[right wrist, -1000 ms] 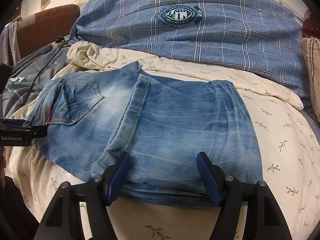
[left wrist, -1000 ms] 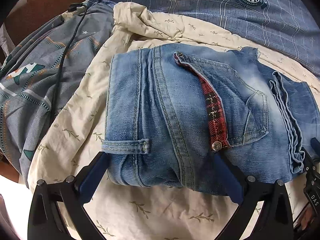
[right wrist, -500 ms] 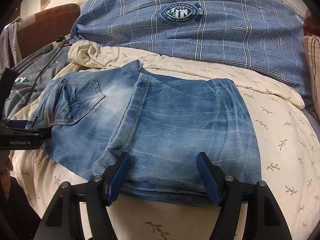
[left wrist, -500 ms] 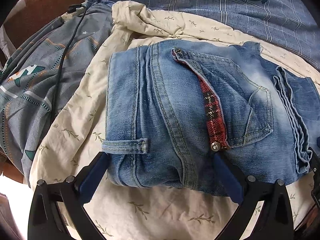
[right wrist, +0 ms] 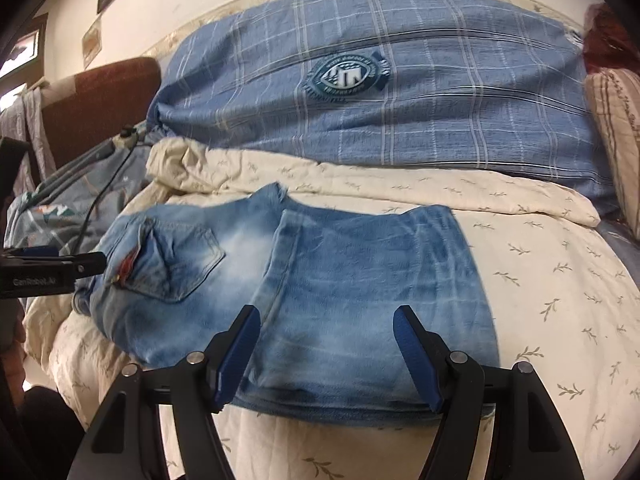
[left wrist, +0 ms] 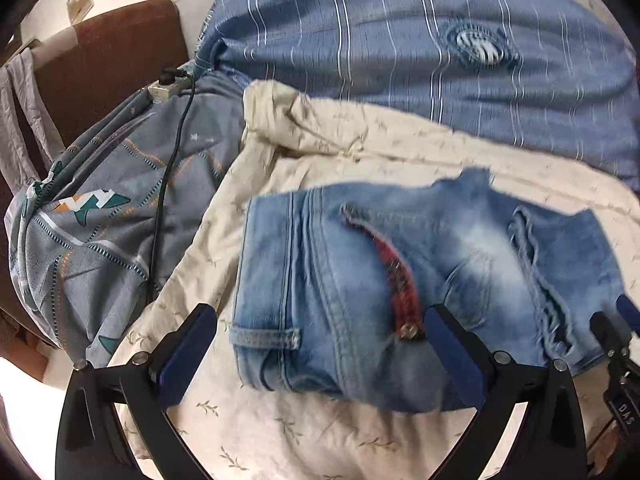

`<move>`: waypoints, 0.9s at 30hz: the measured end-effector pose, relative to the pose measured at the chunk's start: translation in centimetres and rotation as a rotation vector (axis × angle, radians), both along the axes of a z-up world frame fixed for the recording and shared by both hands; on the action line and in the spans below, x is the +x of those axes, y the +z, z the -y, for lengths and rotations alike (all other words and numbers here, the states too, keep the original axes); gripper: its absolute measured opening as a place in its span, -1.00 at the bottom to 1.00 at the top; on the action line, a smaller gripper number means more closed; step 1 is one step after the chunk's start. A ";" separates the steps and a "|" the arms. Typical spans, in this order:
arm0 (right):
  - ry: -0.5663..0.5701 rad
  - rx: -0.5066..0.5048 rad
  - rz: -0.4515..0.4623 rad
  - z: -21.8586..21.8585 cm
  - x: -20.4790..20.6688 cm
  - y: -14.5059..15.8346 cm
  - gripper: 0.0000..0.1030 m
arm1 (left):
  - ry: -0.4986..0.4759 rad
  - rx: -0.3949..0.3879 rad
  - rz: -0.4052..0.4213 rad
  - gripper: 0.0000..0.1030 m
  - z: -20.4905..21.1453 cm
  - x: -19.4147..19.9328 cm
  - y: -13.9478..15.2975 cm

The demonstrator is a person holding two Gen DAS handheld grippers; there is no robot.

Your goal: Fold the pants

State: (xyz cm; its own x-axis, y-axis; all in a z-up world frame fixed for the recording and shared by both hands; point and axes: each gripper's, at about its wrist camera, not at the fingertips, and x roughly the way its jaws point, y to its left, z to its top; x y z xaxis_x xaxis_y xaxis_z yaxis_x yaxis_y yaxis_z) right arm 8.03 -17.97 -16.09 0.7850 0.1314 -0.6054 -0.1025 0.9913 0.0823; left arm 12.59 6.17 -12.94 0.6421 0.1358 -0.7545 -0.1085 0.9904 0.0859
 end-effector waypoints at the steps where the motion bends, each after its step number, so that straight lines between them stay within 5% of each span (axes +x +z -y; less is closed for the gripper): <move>1: -0.011 0.013 -0.001 0.3 0.1 0.0 0.41 | -0.002 -0.008 0.005 1.00 0.0 0.0 0.1; 17: -0.056 -0.079 -0.143 0.1 1.9 -2.6 0.41 | -0.019 -0.041 -0.121 1.00 0.4 1.9 -4.4; 27: -0.036 -0.160 -0.126 -0.8 2.0 -3.4 0.45 | -0.037 -0.030 -0.149 1.00 0.7 2.6 -4.8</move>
State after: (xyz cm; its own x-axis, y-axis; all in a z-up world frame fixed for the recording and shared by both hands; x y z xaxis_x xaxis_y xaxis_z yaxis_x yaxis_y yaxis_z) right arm 9.99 -17.14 -19.45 0.7042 -0.0009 -0.7100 -0.0656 0.9956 -0.0663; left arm 15.18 5.43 -17.76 0.5265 0.0905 -0.8453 -0.0601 0.9958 0.0692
